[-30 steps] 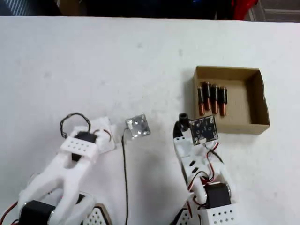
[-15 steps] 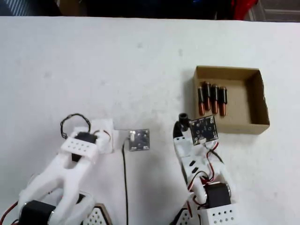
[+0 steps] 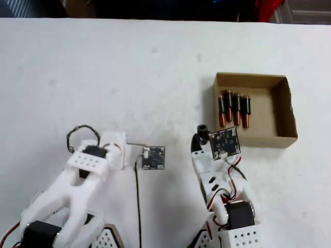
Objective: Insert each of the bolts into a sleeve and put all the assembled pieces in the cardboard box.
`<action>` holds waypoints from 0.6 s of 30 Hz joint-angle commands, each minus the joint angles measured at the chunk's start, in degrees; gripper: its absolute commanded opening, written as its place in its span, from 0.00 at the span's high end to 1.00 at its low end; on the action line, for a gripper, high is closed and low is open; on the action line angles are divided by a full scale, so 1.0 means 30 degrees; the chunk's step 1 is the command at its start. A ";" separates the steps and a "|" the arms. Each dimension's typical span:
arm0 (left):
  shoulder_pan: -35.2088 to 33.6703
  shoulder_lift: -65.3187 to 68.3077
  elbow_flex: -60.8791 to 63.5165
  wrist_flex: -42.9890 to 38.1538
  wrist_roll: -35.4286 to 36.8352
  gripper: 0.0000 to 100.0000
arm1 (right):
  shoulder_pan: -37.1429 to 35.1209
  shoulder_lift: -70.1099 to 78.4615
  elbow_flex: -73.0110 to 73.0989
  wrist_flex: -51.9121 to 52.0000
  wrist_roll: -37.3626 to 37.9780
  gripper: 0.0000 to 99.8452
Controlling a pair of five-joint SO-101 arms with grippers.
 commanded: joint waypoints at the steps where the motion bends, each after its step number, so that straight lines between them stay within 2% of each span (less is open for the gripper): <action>1: 0.0015 -0.0777 -0.0059 -0.0322 -0.0059 0.84 | 0.0132 -0.0190 -0.0088 -0.0513 -0.0029 0.98; 14: -0.0161 -0.0952 -0.0527 -0.0322 -0.0029 0.85 | 0.0161 -0.0190 -0.0088 -0.0513 -0.0029 0.98; 18: -0.0044 -0.0952 -0.1612 -0.0293 0.1700 0.85 | 0.0161 -0.0190 -0.0088 -0.0513 -0.0029 0.98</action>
